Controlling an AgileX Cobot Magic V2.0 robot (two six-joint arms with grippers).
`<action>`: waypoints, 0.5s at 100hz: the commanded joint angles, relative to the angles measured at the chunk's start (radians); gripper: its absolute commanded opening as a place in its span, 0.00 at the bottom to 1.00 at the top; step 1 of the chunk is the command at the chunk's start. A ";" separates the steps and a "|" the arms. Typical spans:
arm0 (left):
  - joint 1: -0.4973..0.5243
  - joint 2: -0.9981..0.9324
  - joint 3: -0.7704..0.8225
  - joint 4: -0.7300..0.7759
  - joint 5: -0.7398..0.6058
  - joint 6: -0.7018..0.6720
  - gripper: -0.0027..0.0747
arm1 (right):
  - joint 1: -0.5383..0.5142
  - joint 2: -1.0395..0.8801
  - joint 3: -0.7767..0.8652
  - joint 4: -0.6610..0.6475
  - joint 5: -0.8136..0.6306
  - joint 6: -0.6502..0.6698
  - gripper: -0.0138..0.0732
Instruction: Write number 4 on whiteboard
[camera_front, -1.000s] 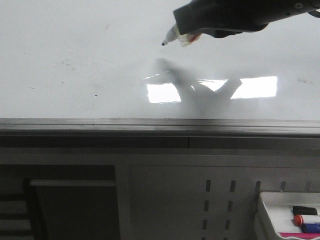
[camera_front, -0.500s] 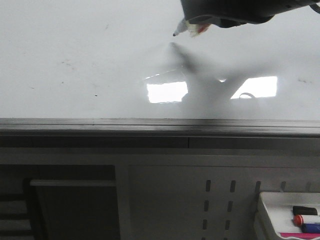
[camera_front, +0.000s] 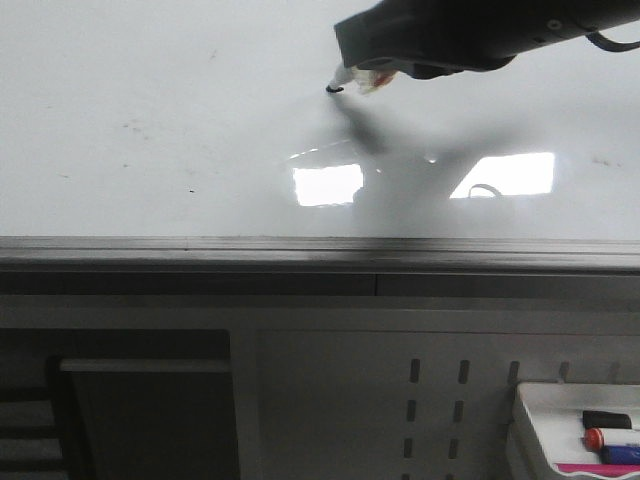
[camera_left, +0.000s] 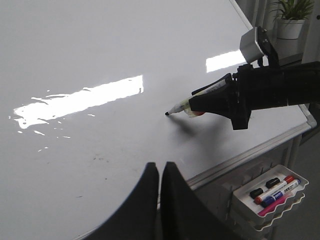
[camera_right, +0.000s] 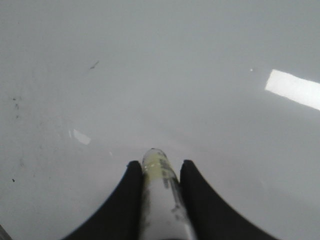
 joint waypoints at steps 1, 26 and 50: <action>0.003 0.012 -0.025 -0.033 -0.065 -0.012 0.01 | -0.001 0.007 -0.024 0.021 -0.003 -0.006 0.09; 0.003 0.012 -0.025 -0.033 -0.065 -0.012 0.01 | 0.136 0.064 -0.041 0.021 0.003 -0.006 0.09; 0.003 0.012 -0.025 -0.033 -0.065 -0.012 0.01 | 0.138 0.077 -0.061 0.068 -0.016 -0.006 0.09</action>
